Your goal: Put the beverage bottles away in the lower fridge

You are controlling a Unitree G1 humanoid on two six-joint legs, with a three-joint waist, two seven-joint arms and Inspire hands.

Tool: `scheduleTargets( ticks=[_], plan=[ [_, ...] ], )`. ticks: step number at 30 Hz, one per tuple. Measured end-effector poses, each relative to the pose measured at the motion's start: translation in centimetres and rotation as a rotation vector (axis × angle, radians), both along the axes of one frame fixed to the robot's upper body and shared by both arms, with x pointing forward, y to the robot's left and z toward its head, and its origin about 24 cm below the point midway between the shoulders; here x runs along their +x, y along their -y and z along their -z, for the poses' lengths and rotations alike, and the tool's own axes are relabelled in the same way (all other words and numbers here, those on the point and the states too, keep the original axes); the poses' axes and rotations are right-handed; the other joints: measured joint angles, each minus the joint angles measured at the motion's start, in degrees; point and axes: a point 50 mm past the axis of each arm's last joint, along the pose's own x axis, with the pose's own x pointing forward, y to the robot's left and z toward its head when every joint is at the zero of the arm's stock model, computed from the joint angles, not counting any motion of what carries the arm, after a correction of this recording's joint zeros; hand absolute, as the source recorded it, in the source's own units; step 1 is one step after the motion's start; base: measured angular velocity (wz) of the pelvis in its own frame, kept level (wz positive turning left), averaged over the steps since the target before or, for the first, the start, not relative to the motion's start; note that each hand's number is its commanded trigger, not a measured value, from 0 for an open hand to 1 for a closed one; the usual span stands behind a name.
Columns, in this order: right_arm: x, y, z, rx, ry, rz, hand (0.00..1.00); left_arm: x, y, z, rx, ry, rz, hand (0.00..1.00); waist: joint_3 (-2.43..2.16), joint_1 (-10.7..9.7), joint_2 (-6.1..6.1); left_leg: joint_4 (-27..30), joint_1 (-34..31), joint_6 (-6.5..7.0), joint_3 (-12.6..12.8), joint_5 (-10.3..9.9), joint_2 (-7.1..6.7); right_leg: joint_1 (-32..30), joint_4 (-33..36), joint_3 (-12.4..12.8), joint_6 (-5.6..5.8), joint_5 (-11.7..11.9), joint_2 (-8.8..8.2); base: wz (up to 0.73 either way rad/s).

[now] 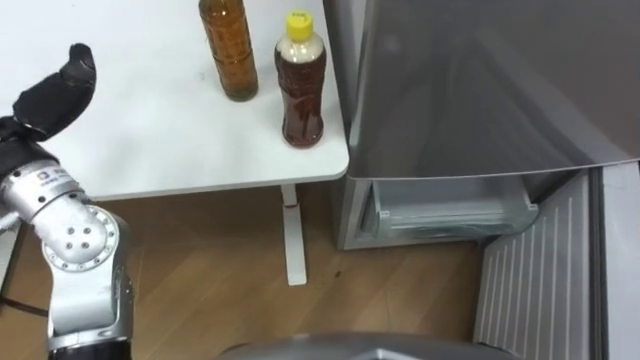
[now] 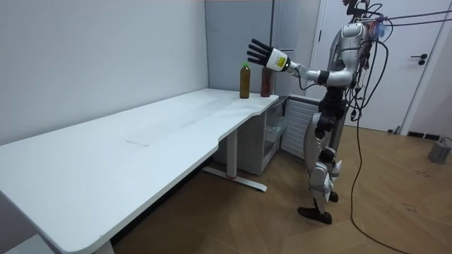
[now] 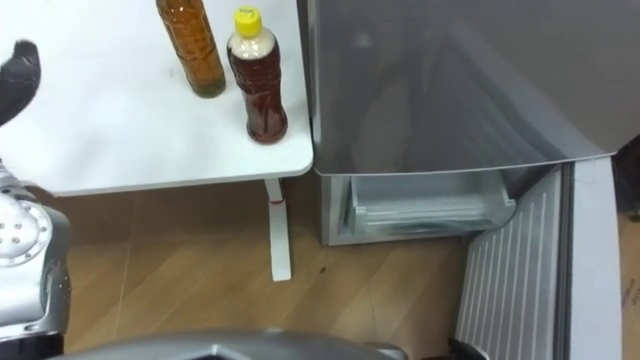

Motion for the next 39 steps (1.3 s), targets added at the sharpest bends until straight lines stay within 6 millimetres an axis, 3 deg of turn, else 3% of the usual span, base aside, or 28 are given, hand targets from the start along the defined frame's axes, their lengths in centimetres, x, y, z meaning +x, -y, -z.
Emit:
scheduleTargets(
  ticks=[7,14,22,29,39],
  plan=[
    [0.3,0.0,0.1,-0.011,-0.043,-0.088,0.0,1.0,1.7,-2.1,0.078,0.052,0.173,0.0,0.18,-1.4,-0.25,0.2,-0.7,0.02,-1.3,0.0,-0.24,0.0,0.1,-0.1,-0.1,-0.2,-0.05,0.04],
    [0.5,0.0,0.1,0.002,-0.059,-0.102,0.0,1.3,4.6,-4.1,0.135,0.1,0.405,0.0,-0.02,-1.5,-0.41,0.2,-1.1,0.04,-1.0,0.1,-0.29,-0.9,0.1,0.1,-0.11,-0.2,-0.03,-0.02],
    [0.6,-0.1,0.1,0.001,-0.062,-0.119,0.0,1.7,5.5,-4.0,0.165,0.053,0.512,0.0,0.01,-1.7,-0.44,0.2,-1.0,0.05,-0.9,0.1,-0.35,-1.1,0.0,0.9,-0.05,-0.3,-0.04,-0.02],
    [0.7,0.0,0.1,-0.001,-0.08,-0.117,0.0,2.8,6.9,-5.1,0.219,0.074,0.617,0.0,-0.04,-1.9,0.01,0.3,-1.0,0.05,-0.9,0.1,-0.35,-0.9,0.1,0.8,-0.06,-0.3,-0.07,0.0],
    [0.5,-0.2,0.2,-0.001,-0.114,-0.173,0.0,2.7,8.1,-5.4,0.2,0.089,0.743,0.0,0.1,-2.9,0.02,0.3,-0.8,0.06,-0.9,0.1,-0.34,-0.9,0.2,1.0,-0.06,-0.3,-0.06,0.0]
  ],
)
